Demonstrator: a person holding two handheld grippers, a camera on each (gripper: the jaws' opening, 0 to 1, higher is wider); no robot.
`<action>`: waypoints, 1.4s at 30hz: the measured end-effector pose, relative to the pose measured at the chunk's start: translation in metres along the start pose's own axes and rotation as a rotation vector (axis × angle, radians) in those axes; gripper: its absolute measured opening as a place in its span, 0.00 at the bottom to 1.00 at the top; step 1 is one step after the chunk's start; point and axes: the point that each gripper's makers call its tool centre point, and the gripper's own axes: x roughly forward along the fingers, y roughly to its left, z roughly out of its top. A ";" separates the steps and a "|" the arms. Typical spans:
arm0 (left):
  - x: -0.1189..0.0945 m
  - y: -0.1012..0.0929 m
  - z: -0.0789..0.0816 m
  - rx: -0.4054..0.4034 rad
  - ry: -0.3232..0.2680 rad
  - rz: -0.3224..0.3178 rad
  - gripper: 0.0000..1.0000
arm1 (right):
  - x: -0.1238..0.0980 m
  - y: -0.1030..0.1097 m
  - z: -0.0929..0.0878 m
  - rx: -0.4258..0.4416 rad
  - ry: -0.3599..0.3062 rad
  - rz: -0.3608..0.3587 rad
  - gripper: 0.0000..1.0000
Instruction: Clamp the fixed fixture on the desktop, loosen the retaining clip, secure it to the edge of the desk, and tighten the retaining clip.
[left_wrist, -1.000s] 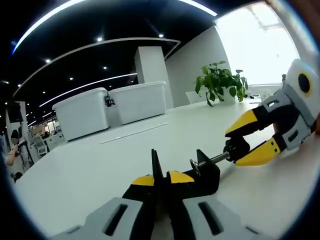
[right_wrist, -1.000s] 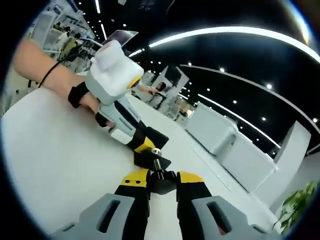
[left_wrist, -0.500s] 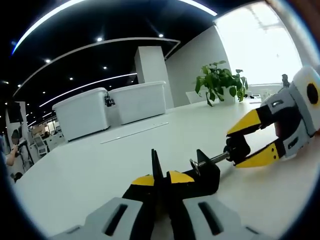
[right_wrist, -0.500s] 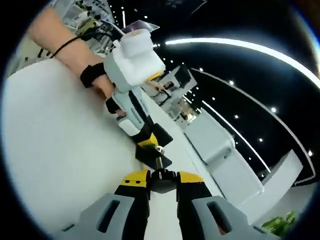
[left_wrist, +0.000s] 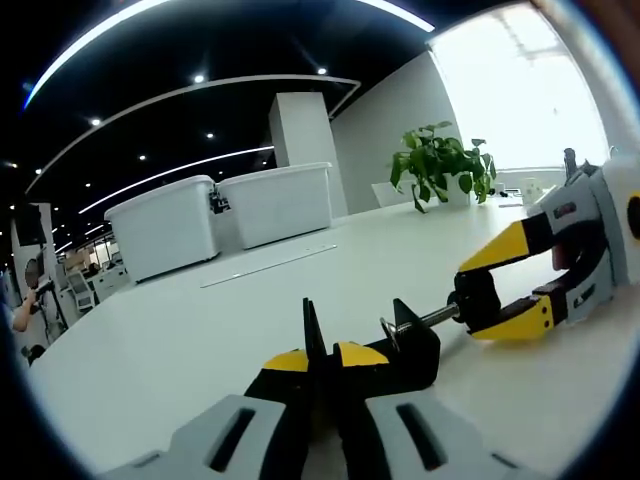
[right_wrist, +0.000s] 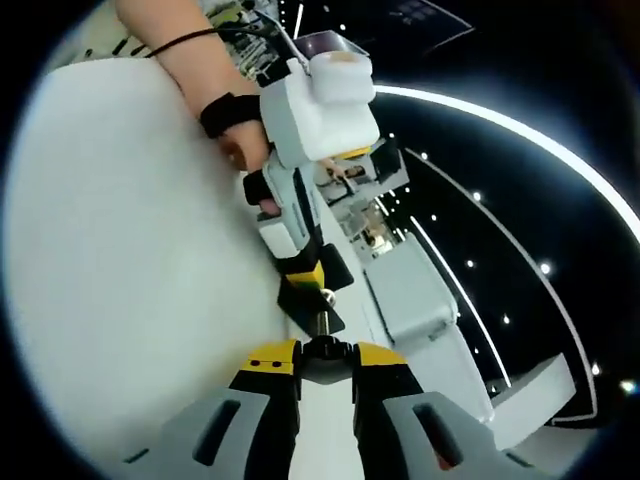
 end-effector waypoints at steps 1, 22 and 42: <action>0.000 0.000 0.000 0.000 0.000 0.000 0.08 | 0.000 0.000 0.000 -0.008 0.001 0.000 0.18; 0.000 0.000 0.000 0.004 -0.002 0.001 0.08 | -0.008 -0.029 0.006 0.356 -0.067 -0.071 0.35; 0.001 0.000 0.000 0.009 -0.003 0.000 0.08 | -0.010 -0.046 -0.037 1.520 -0.127 -0.015 0.26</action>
